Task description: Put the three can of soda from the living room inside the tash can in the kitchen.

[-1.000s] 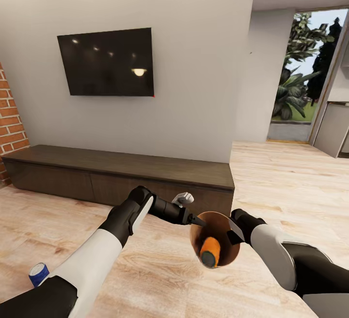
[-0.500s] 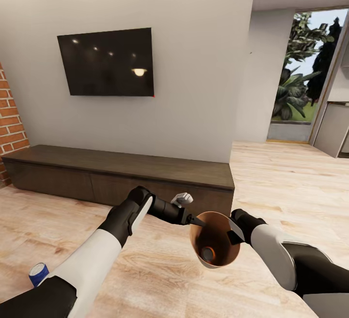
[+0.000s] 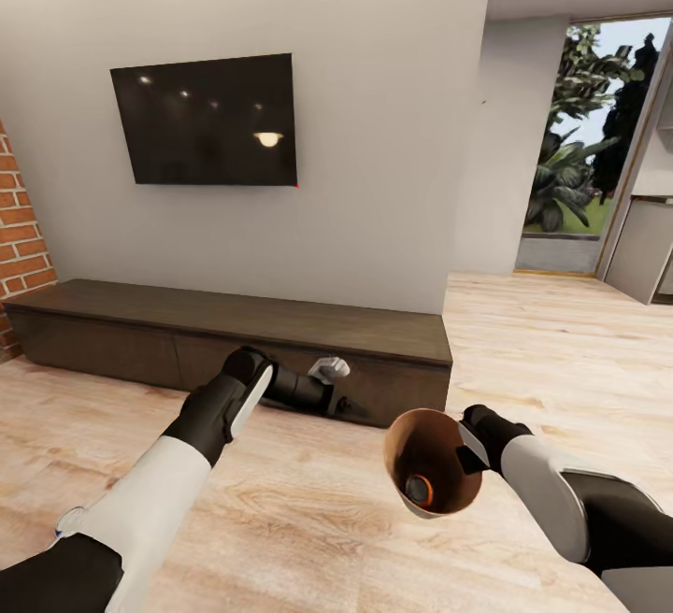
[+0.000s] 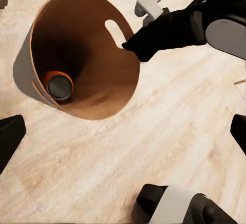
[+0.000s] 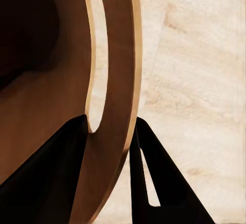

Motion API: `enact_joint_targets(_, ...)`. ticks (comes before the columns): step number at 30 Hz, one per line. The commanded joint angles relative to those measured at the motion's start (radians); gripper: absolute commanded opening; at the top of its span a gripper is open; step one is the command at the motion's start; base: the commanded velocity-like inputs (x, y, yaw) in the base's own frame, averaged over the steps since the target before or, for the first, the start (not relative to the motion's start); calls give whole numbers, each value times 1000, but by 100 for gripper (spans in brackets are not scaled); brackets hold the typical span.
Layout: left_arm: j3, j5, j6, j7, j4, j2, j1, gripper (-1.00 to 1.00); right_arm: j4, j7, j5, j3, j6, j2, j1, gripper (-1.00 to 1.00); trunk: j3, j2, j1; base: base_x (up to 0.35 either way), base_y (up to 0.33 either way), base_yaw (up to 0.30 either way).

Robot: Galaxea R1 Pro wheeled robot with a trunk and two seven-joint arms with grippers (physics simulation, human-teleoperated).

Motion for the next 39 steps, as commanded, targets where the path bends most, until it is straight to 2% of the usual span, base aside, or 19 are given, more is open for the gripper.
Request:
enact_joint_targets(1,0,2,0,0,-6,11,0,100,-1,4,-10,-10,-2,-5,0,-100,0,0,0,0,0,0)
enact_joint_targets(3,3,6,0,-2,-39,49,-1,100,-2,5,-13,-10,-2,-17,1,-100,0,0,0,0,0,0)
enact_joint_targets(9,7,2,0,-1,-85,115,-1,100,-3,7,-14,-11,-3,-41,1,-100,0,0,0,0,0,0)
enact_joint_targets(11,10,-3,0,7,-86,153,-1,100,-3,11,-15,-12,-3,-54,1,-100,0,0,0,0,0,0)
enact_joint_targets(12,10,-9,0,23,-86,170,0,100,-3,13,-16,-12,-3,-60,1,-100,0,0,0,0,0,0)
enact_joint_targets(13,10,-12,0,35,-86,176,1,100,-4,13,-16,-12,-3,-63,1,-100,0,0,0,0,0,0)
enact_joint_targets(14,9,-27,0,89,-84,189,1,100,-4,15,-17,-13,-3,-71,1,-100,0,0,0,0,0,0)
enact_joint_targets(16,8,-49,-25,157,-79,196,3,100,-5,16,-18,-14,-3,-81,1,-100,0,0,0,0,0,0)
enact_joint_targets(18,9,-72,-99,242,-50,200,8,100,-6,18,-18,-17,-3,-97,1,-100,0,0,0,0,0,0)
enact_joint_targets(25,9,-82,-290,388,79,201,15,100,-6,19,-20,-19,-10,-112,1,-100,0,0,0,0,0,0)
enact_joint_targets(26,10,-80,-395,442,150,200,16,100,-5,19,-20,-19,-27,-116,2,-100,0,0,0,0,0,0)
enact_joint_targets(27,11,-78,-427,455,169,201,17,100,-4,19,-20,-19,-31,-117,3,-100,0,0,0,0,0,0)
enact_joint_targets(28,12,-76,-486,472,199,201,18,100,-4,20,-20,-19,-38,-119,5,-100,0,0,0,0,0,0)
enact_joint_targets(33,14,-73,-623,497,243,202,31,100,-4,20,-20,-20,-48,-124,15,-100,0,0,0,0,0,0)
enact_joint_targets(35,14,-72,-669,502,250,200,59,100,-5,20,-20,-20,-56,-125,23,-100,0,0,0,0,0,0)
enact_joint_targets(39,16,-71,-770,525,258,200,110,100,-4,20,-21,-21,-128,-130,46,-100,0,0,0,0,0,0)
